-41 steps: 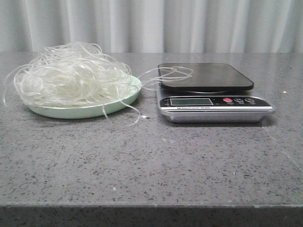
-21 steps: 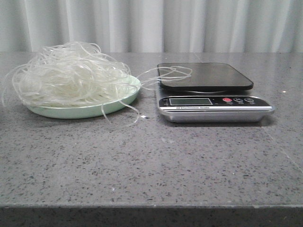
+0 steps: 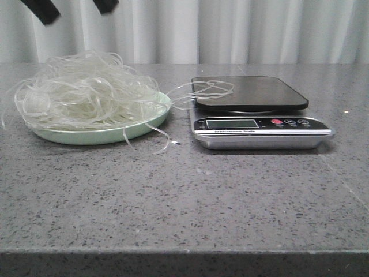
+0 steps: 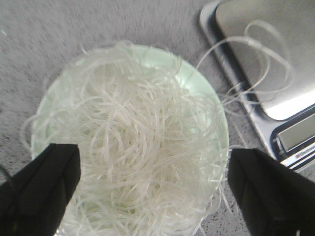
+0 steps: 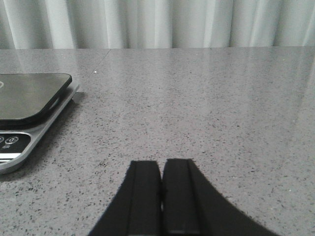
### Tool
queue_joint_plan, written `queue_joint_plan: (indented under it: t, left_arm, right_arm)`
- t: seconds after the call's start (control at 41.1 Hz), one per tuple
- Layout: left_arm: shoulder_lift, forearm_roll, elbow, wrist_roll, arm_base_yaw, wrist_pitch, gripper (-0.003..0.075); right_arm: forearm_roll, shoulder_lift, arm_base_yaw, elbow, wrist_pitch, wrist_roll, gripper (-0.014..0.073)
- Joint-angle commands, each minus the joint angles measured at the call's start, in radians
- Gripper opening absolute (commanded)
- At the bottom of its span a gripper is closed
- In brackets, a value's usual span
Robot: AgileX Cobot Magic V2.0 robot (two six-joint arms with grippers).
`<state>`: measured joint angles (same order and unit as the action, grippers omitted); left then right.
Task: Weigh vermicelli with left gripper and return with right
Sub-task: 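Lower the left gripper into the vermicelli pile and close it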
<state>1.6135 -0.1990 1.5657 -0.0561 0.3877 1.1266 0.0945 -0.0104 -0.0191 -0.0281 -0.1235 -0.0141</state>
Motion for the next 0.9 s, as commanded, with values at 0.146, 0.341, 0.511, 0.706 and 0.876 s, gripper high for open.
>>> queue_joint_plan:
  t: [0.146,0.341,0.511,0.706,0.876]
  left_arm:
    - [0.108,0.006,0.15,0.01,0.006,0.058,0.0655]
    - [0.162,0.072,0.15,0.012,0.006,0.075,0.0655]
    - [0.212,0.051,0.15,0.012,0.006,0.117,0.0655]
    - [0.234,0.044,0.15,0.012,0.006,0.134,0.0643]
    - [0.236,0.044,0.15,0.012,0.006,0.136,0.0457]
  right_arm:
    - [0.0,-0.016,-0.005,0.008,0.079,0.001,0.015]
    - [0.002,-0.016,-0.005,0.008,0.08,0.001,0.015]
    - [0.002,-0.016,-0.005,0.008,0.08,0.001,0.015]
    - [0.002,-0.016,-0.005,0.008,0.08,0.001,0.015]
    - [0.002,-0.016,-0.005,0.008,0.08,0.001,0.015]
